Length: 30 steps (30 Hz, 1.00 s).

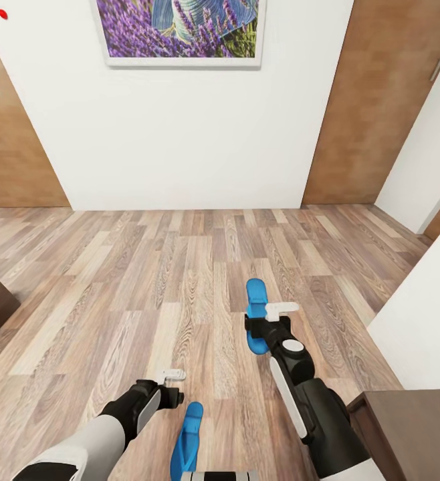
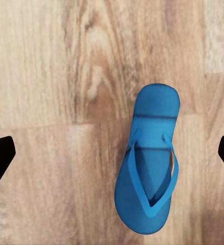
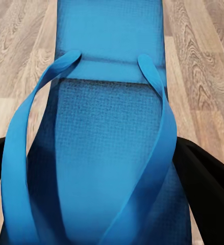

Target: In the bedroom, move the book from the bed onto either nightstand, and place the two sandals side by side next to the bed.

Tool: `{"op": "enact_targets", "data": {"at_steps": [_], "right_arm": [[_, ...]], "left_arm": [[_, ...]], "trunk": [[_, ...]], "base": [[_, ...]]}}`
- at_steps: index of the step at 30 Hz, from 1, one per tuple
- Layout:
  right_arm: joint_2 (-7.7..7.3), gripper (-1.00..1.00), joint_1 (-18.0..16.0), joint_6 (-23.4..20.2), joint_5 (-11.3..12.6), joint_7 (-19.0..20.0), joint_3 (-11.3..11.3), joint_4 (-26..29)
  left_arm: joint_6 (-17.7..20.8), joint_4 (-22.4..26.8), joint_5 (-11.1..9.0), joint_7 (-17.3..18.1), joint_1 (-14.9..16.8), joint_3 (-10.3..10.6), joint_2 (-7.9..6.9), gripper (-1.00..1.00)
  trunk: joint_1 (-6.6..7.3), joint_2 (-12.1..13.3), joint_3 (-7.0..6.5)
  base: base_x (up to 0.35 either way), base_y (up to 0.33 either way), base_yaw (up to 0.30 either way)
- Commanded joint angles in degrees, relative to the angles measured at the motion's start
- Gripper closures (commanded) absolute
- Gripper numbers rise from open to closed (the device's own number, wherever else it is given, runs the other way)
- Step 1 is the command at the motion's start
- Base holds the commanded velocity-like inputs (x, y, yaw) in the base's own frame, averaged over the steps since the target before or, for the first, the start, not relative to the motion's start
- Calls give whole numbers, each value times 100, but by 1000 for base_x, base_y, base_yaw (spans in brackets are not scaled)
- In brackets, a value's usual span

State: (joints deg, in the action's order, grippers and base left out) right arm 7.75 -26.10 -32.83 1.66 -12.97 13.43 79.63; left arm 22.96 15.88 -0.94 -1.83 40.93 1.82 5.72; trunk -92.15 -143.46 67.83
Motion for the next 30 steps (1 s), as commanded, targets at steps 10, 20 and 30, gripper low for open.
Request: {"op": "enact_targets", "data": {"at_steps": [10, 20, 30], "right_arm": [[-2, 100, 24, -321, 18, -39, 10, 73], [-9, 100, 196, -376, 18, -39, 14, 637], [-10, 100, 267, -382, 14, -39, 14, 747]], "left_arm": [[73, 41, -9, -16, 35, 21, 3, -100], [6, 46, -3, -5, 38, 20, 19, -100], [-7, 47, -3, 19, 38, 20, 101, -100]], "trunk": [[-20, -13, 182], [-25, -15, 226], [-40, -23, 359]], "base": [[0, 0, 0], [0, 0, 0], [0, 0, 0]]}}
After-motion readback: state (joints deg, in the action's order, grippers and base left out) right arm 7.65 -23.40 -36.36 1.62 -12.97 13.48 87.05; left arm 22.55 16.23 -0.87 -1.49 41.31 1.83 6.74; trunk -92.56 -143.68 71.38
